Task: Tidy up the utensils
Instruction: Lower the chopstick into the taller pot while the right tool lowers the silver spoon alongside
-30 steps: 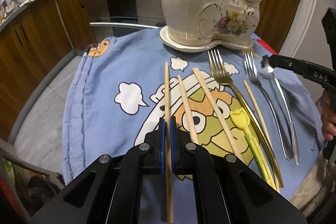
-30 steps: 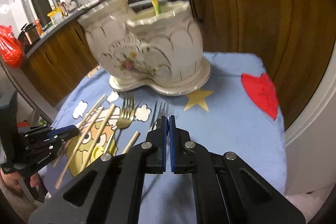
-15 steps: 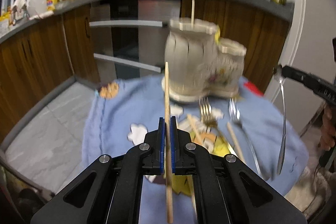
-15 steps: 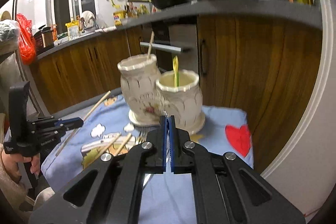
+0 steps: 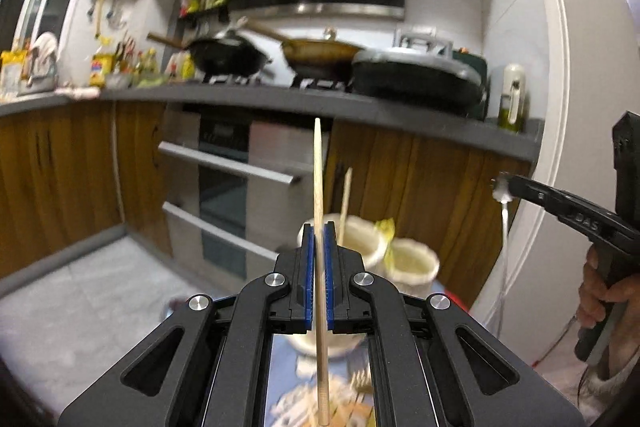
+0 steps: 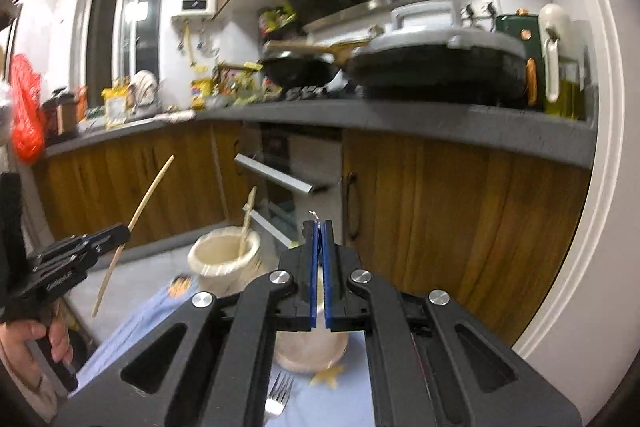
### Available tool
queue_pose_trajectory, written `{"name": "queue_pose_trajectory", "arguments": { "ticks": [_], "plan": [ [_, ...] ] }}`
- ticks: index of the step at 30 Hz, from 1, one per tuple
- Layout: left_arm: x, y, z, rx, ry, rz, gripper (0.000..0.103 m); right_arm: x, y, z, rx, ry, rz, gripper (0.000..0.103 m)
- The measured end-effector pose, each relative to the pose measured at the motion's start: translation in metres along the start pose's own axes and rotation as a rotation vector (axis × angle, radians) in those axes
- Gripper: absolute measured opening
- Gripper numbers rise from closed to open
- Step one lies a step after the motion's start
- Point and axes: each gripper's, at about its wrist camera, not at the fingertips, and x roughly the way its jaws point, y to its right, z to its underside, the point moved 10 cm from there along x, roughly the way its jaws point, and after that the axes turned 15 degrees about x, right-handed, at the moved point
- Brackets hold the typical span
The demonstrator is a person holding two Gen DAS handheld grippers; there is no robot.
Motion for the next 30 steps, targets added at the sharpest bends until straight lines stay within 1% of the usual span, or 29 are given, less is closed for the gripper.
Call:
{"name": "queue_pose_trajectory", "arguments": {
  "ticks": [4,7,12,15,20,23,30],
  "plan": [
    [0.021,0.006,-0.032,0.001,0.062,0.019,0.005,0.020,0.013,-0.033,0.023,0.071,0.052,0.002],
    [0.041,0.006,-0.052,-0.013,0.101,0.041,0.005,0.037,0.019,-0.048,0.014,0.117,0.099,0.002],
    [0.071,0.009,-0.064,0.004,0.124,0.028,0.005,0.062,0.022,-0.055,-0.036,0.167,0.167,0.002],
    [0.086,0.012,-0.061,0.006,0.124,0.027,0.005,0.076,0.021,-0.048,-0.076,0.161,0.183,0.002],
    [0.106,0.013,-0.044,0.012,0.101,0.010,0.005,0.094,0.024,-0.021,-0.101,0.097,0.178,0.002],
    [0.112,0.011,-0.032,0.007,0.086,0.012,0.005,0.098,0.025,-0.005,-0.107,0.066,0.172,0.002],
    [0.107,0.006,-0.011,-0.016,0.073,0.026,0.005,0.102,0.024,0.020,-0.104,0.022,0.151,0.002]
  ]
}}
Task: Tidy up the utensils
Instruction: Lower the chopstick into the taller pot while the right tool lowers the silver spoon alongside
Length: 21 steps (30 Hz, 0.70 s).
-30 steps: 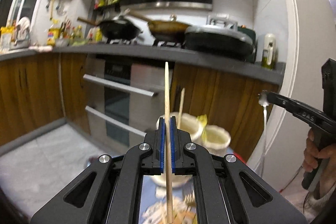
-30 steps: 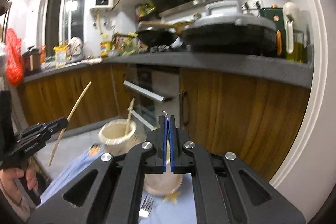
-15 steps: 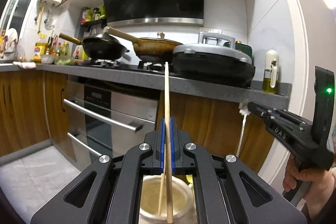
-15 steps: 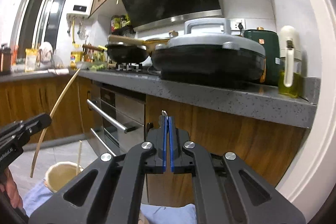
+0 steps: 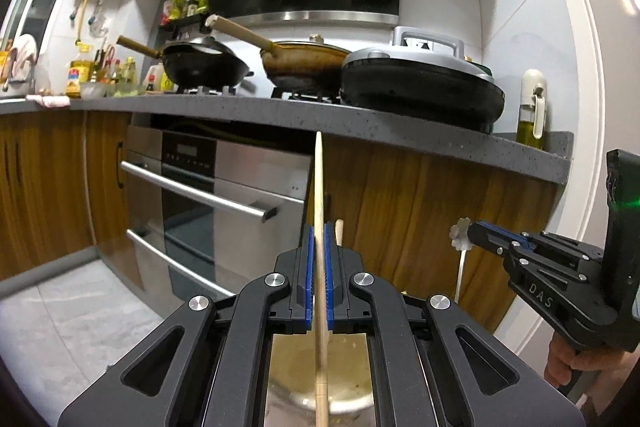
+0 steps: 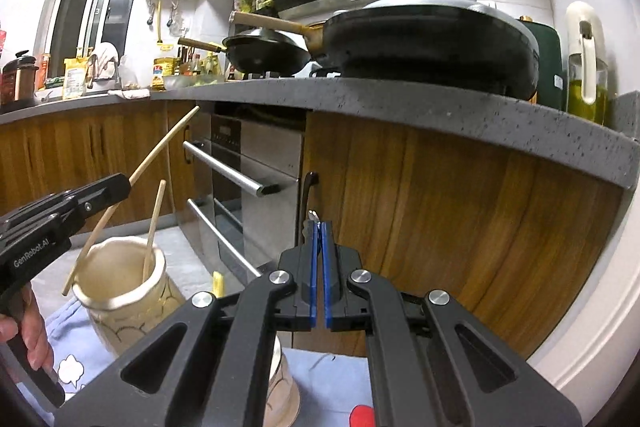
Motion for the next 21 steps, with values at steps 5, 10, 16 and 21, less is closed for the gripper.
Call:
{"name": "queue_pose_trajectory", "arguments": {
  "ticks": [5,10,16,21],
  "plan": [
    [-0.012,-0.008,0.012,-0.041,-0.002,0.012,0.005,-0.002,0.000,0.007,0.003,-0.011,-0.006,0.002],
    [-0.021,-0.011,0.019,-0.056,-0.001,0.026,0.005,-0.005,-0.001,0.012,0.004,-0.017,-0.017,0.002],
    [-0.011,-0.019,-0.003,-0.148,0.043,0.082,0.005,-0.005,0.001,0.015,0.020,-0.026,-0.016,0.002],
    [0.007,-0.013,-0.023,-0.171,0.071,0.116,0.005,-0.004,0.001,0.014,0.024,-0.025,-0.019,0.002]
  ]
}}
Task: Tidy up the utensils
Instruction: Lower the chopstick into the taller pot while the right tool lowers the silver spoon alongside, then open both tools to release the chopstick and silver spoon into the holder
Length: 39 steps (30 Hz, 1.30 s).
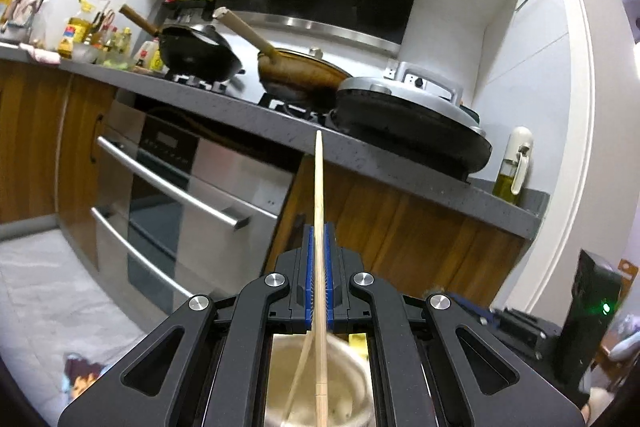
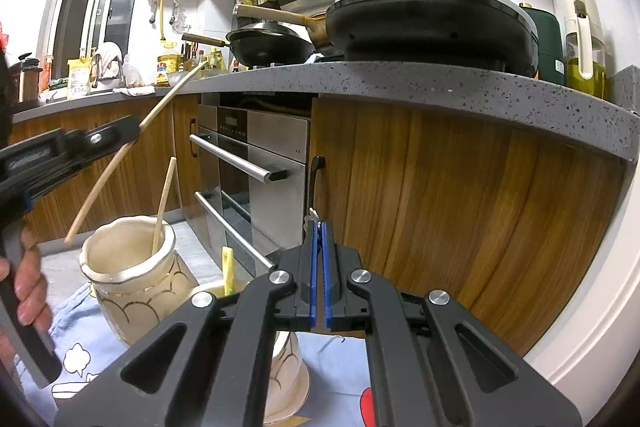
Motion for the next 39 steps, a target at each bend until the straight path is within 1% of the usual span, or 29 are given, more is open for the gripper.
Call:
{"name": "queue_pose_trajectory", "arguments": {
  "ticks": [2,5,8,10,15,18,27,33,35,37,38,39],
  "plan": [
    [0.008,0.002,-0.001,0.000,0.003,0.006,0.005,0.000,-0.001,0.000,-0.001,0.000,-0.004,0.002],
    [0.018,0.002,0.006,0.001,0.002,-0.009,0.005,0.001,-0.001,0.001,-0.001,0.002,-0.007,0.002],
    [0.019,0.001,0.015,0.025,-0.002,-0.038,0.005,0.000,0.000,0.003,0.001,0.002,-0.010,0.002],
    [0.016,0.003,0.018,0.042,-0.003,-0.044,0.005,0.000,0.000,0.003,0.001,0.003,-0.012,0.002],
    [-0.001,0.013,0.029,0.146,-0.036,-0.062,0.005,0.000,0.000,0.003,0.001,-0.001,-0.017,0.002],
    [-0.012,0.015,0.036,0.189,-0.064,-0.072,0.005,-0.001,-0.001,0.004,0.001,-0.004,-0.017,0.002],
    [-0.027,0.012,0.057,0.214,-0.176,-0.077,0.005,0.005,0.001,0.006,0.016,-0.022,-0.005,0.002],
    [-0.027,0.007,0.063,0.210,-0.215,-0.089,0.005,0.008,0.004,0.005,0.042,-0.042,-0.007,0.002],
    [-0.031,0.008,0.063,0.211,-0.213,-0.091,0.007,0.008,0.003,0.004,0.041,-0.044,-0.014,0.002],
    [-0.035,0.009,0.061,0.212,-0.211,-0.094,0.012,0.007,0.002,0.005,0.035,-0.047,-0.018,0.004],
    [-0.038,0.008,0.061,0.214,-0.213,-0.100,0.015,0.006,0.001,0.004,0.035,-0.050,-0.020,0.008],
    [-0.040,0.008,0.060,0.215,-0.218,-0.105,0.017,0.005,0.001,0.004,0.039,-0.050,-0.024,0.020]
  ]
}}
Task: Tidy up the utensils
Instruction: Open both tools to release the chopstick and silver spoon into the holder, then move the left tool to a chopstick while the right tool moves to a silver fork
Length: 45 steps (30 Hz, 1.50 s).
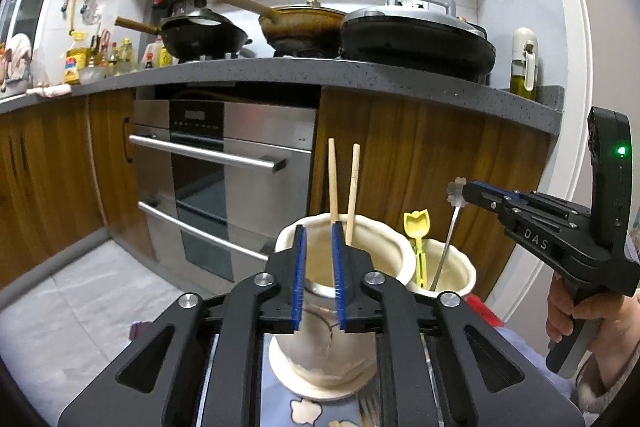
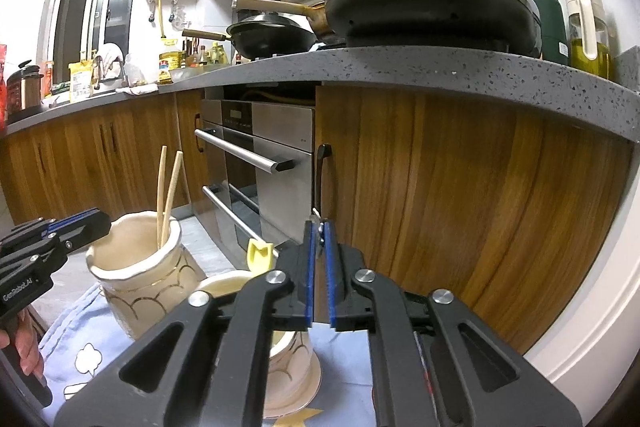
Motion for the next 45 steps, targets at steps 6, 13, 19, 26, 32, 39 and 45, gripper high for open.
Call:
{"name": "queue_pose_trajectory", "arguments": {
  "ticks": [6,13,19,26,32,39,45],
  "plan": [
    [-0.025,-0.004,0.001,-0.008,-0.007,-0.021,0.053,-0.026,-0.001,-0.005,0.019,0.029,-0.018,0.046],
    [-0.061,-0.009,0.015,0.005,-0.053,-0.075,0.092,-0.067,0.013,0.009,0.061,0.016,-0.025,0.096],
    [-0.084,-0.007,0.044,0.002,-0.132,-0.089,0.096,-0.086,0.015,0.045,0.023,-0.065,-0.014,0.098],
    [-0.099,0.001,0.089,0.007,-0.249,-0.092,0.096,-0.093,0.019,0.096,0.012,-0.174,-0.004,0.098],
    [-0.108,0.009,0.129,0.009,-0.351,-0.087,0.096,-0.095,0.028,0.135,0.010,-0.265,0.019,0.098],
    [-0.106,0.017,0.164,-0.020,-0.458,-0.067,0.096,-0.093,0.034,0.165,0.020,-0.347,0.034,0.098],
    [-0.093,0.026,0.180,-0.011,-0.542,-0.051,0.096,-0.086,0.032,0.172,0.026,-0.389,0.031,0.098]
  ]
}}
